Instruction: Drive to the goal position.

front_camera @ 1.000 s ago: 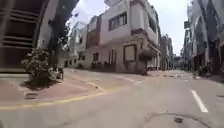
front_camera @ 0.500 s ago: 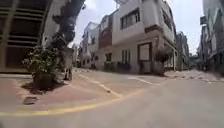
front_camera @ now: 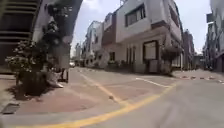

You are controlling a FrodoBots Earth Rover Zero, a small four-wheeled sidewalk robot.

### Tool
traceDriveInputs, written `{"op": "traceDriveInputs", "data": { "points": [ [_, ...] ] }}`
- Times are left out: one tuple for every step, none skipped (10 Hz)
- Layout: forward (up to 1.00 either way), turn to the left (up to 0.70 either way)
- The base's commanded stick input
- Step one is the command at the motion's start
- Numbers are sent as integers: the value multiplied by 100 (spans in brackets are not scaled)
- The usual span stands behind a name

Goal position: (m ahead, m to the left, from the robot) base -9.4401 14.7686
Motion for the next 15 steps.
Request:
{"op": "traceDriveInputs", "data": {
  "points": [
    [100,-6],
    [100,-21],
    [100,-30],
    [100,-38],
    [100,-40],
    [100,-40],
    [100,-40],
    [100,-40],
    [100,-40],
    [100,-40],
    [100,-40],
    [100,-40],
    [100,-40],
    [100,-40],
    [100,-40]
  ]
}}
